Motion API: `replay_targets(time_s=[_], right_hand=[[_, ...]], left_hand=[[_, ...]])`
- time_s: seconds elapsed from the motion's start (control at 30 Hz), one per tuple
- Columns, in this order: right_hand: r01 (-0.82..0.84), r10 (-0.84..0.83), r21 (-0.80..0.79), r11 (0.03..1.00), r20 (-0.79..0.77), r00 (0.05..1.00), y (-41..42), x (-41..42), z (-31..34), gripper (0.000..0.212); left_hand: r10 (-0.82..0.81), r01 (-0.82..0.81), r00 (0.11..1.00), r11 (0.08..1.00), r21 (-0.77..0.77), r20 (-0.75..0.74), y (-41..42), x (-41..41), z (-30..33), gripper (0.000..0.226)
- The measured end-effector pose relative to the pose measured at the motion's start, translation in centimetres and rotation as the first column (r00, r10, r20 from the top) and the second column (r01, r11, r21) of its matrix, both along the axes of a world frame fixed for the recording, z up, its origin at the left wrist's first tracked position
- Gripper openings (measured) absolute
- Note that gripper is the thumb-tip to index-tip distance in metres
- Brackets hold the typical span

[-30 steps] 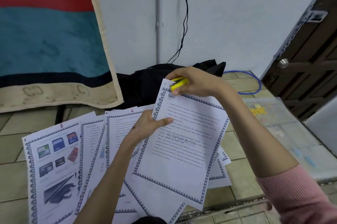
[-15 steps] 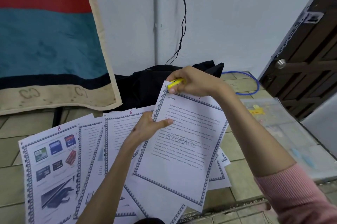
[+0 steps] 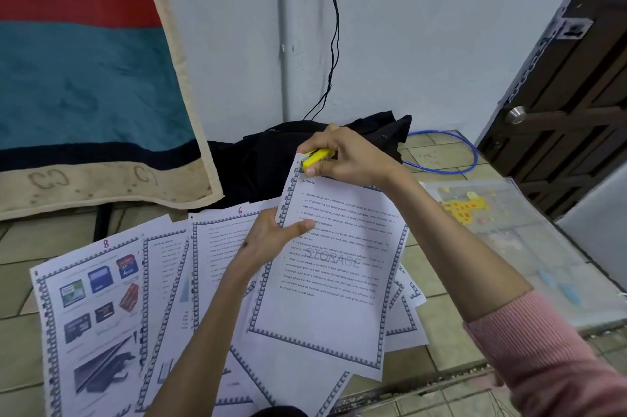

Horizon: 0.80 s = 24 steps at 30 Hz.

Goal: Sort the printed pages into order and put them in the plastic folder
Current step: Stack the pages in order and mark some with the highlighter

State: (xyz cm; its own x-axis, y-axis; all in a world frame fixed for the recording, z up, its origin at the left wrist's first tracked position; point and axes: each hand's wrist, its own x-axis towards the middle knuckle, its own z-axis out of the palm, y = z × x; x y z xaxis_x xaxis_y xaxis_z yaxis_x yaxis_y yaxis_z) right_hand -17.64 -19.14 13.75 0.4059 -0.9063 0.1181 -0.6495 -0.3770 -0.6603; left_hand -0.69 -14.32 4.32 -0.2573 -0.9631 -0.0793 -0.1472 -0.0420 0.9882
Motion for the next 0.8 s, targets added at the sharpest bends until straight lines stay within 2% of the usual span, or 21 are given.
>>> replay_targets(time_s=[0.47, 0.7, 0.8], right_hand=[[-0.107, 0.107, 0.058, 0.993, -0.002, 0.994, -0.6, 0.9, -1.6, 0.032], [-0.104, 0.11, 0.088, 0.991, -0.074, 0.991, -0.5, 1.2, -2.5, 0.032], [-0.082, 0.088, 0.131, 0.988, -0.042, 0.995, -0.5, 1.1, -3.3, 0.025]], left_hand=[[0.071, -0.07, 0.997, 0.997, -0.04, 0.022, 0.0, 0.8, -2.1, 0.008], [0.062, -0.061, 0.998, 0.996, -0.061, 0.007, -0.1, 0.6, -2.9, 0.012], [0.08, -0.078, 0.996, 0.995, -0.07, 0.035, -0.5, 0.7, -3.5, 0.017]])
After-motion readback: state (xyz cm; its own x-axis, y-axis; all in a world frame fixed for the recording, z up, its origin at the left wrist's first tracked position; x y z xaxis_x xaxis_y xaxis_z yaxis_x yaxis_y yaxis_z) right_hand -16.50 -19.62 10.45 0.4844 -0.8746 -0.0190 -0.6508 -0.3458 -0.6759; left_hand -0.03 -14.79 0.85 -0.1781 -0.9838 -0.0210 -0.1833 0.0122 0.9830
